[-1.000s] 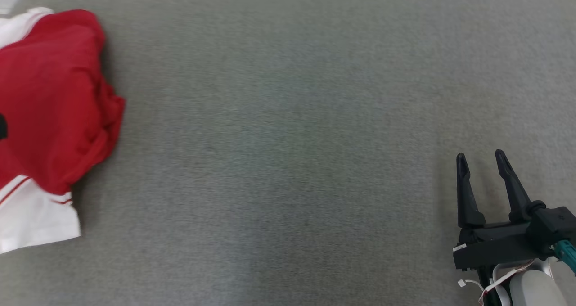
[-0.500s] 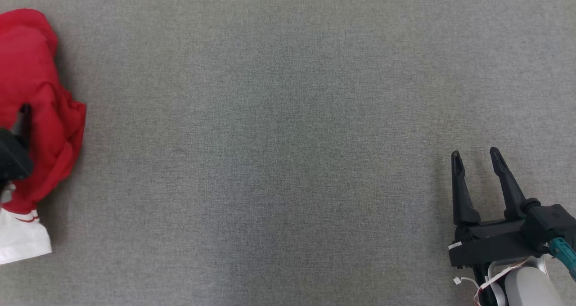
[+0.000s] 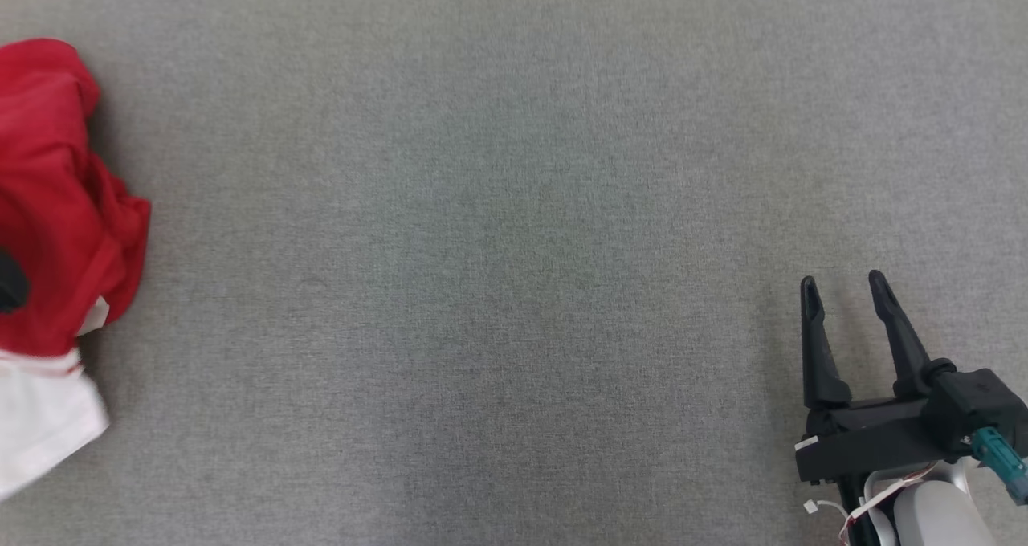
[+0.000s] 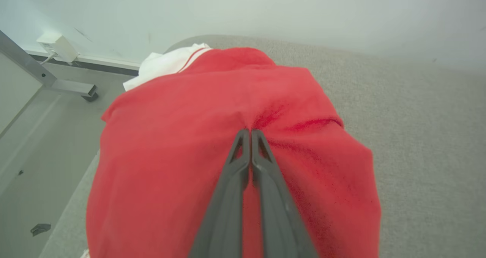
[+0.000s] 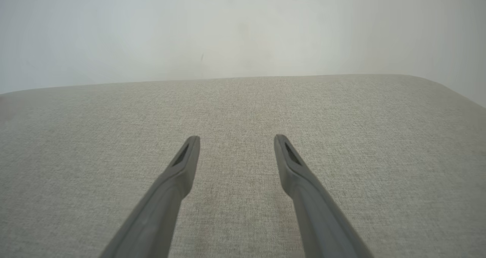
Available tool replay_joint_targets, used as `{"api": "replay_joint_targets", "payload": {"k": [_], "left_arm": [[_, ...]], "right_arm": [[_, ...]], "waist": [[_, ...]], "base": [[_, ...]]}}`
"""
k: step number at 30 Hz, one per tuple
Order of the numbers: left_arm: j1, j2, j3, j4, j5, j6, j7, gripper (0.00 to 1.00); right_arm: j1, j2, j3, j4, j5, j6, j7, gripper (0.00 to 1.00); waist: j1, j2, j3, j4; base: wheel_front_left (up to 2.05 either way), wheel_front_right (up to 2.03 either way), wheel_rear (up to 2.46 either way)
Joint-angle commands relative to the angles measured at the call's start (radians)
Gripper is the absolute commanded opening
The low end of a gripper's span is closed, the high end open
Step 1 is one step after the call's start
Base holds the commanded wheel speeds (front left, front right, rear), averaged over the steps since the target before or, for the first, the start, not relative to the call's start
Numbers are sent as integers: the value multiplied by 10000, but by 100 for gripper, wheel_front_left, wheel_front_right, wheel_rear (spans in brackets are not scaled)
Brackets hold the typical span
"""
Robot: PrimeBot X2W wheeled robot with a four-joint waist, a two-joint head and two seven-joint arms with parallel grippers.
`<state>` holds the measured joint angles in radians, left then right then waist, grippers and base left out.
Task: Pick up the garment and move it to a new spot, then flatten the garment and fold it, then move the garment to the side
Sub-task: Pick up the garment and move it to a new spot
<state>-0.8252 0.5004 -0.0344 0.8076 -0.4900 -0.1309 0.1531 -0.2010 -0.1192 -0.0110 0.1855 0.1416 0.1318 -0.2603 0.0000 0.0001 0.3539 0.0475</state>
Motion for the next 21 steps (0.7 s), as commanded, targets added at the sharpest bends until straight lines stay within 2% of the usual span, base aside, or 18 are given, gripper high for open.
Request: {"api": "replay_joint_targets", "payload": {"k": [1,8,11,16,21], "left_arm": [[-151,84,27,-68,66,60,-220,0],[-783,331,-133,-817,503,69,-1720,0],[-1323,296,-352,-1781,757,89,-2087,0],[-2022,2,-759,-3446,871,93,-1777,0],[-2426,-414,-1284,-5005,870,124,-1164,0]], "right_arm": [[55,42,5,28,41,-21,-48,100],[186,222,162,270,137,-21,-58,100],[231,354,205,327,188,-21,-60,100],[256,476,242,361,300,-21,-62,100],[286,595,304,381,430,-21,-49,100]], "waist": [[0,-1,-154,64],[0,-1,-868,212],[0,-1,-1256,158],[0,-1,-1533,-241],[0,-1,-1670,-1028]], "base": [[0,0,0],[0,0,0],[0,0,0],[0,0,0],[0,0,0]]}}
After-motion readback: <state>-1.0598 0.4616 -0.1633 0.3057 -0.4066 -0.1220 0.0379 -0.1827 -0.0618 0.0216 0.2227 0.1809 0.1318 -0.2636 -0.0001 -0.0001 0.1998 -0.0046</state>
